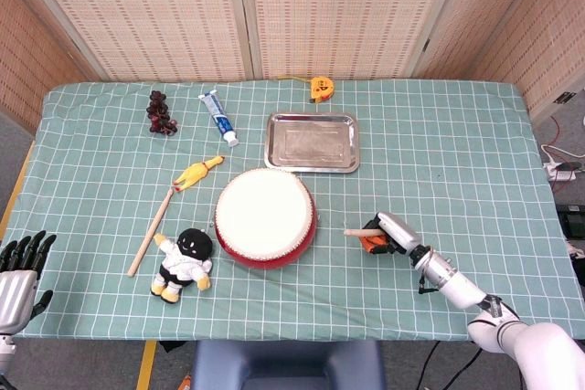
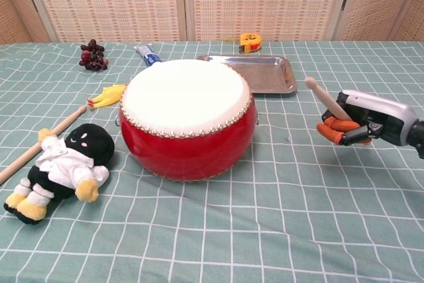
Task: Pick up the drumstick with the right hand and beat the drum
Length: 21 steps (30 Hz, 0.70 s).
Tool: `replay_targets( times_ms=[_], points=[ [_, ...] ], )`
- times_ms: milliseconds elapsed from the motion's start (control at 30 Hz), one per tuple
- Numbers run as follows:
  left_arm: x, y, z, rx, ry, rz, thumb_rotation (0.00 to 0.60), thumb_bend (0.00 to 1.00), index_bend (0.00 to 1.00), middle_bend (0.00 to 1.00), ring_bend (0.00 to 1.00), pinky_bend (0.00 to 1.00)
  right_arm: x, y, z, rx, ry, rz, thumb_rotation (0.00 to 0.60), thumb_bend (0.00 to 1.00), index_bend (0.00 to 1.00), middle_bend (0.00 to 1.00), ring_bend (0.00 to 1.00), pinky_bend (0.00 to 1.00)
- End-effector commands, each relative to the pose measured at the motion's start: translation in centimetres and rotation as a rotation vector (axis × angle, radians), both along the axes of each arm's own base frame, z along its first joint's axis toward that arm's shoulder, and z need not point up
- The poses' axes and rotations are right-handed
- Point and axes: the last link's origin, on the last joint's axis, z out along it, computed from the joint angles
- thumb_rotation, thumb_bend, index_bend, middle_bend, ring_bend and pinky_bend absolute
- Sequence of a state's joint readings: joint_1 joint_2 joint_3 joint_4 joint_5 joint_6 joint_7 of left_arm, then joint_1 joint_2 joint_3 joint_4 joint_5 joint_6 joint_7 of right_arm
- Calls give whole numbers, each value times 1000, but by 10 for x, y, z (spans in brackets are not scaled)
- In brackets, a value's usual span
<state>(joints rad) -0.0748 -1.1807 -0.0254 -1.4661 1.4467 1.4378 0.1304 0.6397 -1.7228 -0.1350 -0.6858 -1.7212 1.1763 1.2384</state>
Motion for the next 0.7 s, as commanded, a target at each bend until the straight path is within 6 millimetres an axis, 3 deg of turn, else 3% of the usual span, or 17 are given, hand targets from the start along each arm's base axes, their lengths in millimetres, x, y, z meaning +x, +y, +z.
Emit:
replay_targets(
  times_ms=[33,267,567,700],
  points=[
    [0,0,0,0,0,0,600,231,26,0,16,19,15,-2,15,-69,272,215,600,1000,1000,1000,1000,1000],
    [-1,1,-2,-3,-7,0,600,231,27,0,17,19,43,-5,41,-202,629,395,600,1000,1000,1000,1000,1000],
    [-3,1,-2,2,-19,0,600,230,27,0,16,18,90,-28,72,-274,675,355,600,1000,1000,1000,1000,1000],
    [-3,2,-2,2,-19,-6,600,230,27,0,17,18,106,-41,74,-291,692,346,600,1000,1000,1000,1000,1000]
  ],
)
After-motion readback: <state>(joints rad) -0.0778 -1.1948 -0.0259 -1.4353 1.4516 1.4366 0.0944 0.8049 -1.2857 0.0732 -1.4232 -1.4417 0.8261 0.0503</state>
